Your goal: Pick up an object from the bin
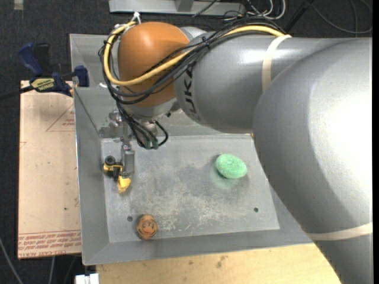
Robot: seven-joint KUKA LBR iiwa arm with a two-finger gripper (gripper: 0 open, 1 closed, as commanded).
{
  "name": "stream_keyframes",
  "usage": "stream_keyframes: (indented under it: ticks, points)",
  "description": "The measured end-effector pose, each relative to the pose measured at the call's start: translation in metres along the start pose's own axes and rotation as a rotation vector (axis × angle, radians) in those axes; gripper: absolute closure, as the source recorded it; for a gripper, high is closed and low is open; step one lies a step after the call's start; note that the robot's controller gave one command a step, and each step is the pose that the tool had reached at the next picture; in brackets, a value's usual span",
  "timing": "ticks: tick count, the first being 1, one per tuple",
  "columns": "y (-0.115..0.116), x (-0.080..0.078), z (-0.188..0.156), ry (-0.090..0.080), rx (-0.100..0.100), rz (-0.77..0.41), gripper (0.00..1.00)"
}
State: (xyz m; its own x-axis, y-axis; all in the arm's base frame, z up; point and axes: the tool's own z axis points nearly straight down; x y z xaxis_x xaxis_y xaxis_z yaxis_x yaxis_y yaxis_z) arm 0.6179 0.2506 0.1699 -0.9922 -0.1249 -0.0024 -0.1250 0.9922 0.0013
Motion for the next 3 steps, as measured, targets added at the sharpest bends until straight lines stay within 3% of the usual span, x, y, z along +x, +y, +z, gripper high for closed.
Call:
stream_keyframes:
  ticks: [1,2,3]
  points:
    - [0.003,0.004,0.008,0.002,0.0,-0.009,0.0]
    - [-0.014,0.003,0.044,-0.002,-0.001,-0.086,0.0]
    - [-0.02,0.009,0.073,-0.007,-0.003,0.03,1.0]
